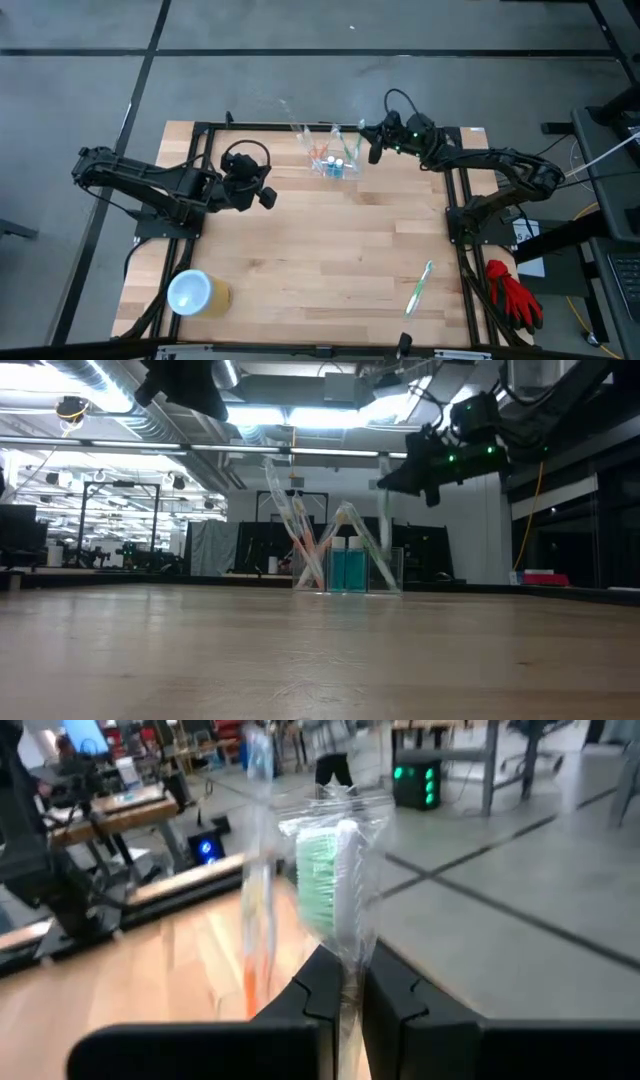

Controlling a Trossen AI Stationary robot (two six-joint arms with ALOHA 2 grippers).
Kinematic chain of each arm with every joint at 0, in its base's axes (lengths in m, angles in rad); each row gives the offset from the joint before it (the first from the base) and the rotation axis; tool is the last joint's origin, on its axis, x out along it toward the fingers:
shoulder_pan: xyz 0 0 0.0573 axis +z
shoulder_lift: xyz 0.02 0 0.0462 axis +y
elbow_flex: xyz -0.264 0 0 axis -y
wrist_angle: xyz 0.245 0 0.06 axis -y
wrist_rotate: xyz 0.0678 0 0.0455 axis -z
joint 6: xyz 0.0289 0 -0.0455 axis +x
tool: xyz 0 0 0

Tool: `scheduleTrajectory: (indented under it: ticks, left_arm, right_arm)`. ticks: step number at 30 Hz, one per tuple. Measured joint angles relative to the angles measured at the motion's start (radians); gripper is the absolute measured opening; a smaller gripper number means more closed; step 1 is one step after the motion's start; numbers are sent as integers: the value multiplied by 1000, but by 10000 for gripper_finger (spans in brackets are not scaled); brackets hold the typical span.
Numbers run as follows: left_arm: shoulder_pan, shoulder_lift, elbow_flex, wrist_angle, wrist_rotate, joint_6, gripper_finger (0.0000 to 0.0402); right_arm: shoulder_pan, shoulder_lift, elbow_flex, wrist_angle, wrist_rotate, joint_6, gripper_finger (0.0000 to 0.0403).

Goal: Pick & Place toothbrushing station
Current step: Put the top green toothbrush into the transparent organizer

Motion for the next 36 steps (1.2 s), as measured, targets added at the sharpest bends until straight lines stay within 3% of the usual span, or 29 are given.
scheduleTrajectory:
  ticks: [9,27,36]
  left_arm:
    - [0,-12,0,0,27,-5,3]
    - [-3,-13,0,10,65,7,5]
    - [-3,-13,0,43,52,72,5]
  right_arm:
    - [71,105,-23,65,39,29,29]
    - [45,132,-23,43,39,314,175]
    - [45,132,-22,-43,-127,416,201]
